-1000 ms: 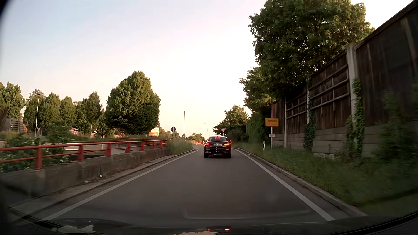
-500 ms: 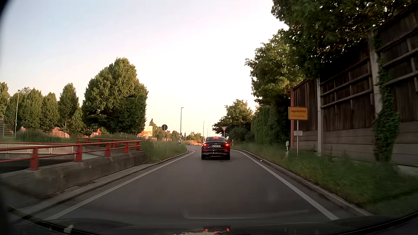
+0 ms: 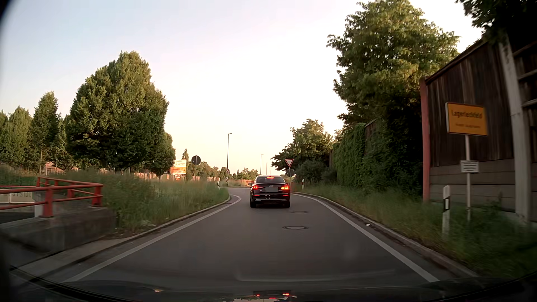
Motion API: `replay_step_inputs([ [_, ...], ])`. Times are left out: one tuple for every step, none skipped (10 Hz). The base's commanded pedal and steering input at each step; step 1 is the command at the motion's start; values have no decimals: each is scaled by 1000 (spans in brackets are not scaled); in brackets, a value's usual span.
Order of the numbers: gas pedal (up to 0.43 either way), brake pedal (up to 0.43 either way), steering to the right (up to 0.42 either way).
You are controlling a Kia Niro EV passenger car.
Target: Follow the waypoints while adhering to traffic rules and regulations
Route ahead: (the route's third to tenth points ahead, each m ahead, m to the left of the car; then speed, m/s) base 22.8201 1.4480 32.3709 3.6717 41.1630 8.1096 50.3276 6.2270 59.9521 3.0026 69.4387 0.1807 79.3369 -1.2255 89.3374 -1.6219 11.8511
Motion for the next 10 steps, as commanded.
replay_step_inputs([
  [0, 238, 0],
  [0, 238, -2],
  [0, 238, -6],
  [0, 244, -11],
  [0, 250, -15],
  [0, 262, -20],
  [0, 262, -27],
  [0, 268, -34],
  [0, 274, -39],
  [0, 268, -44],
])
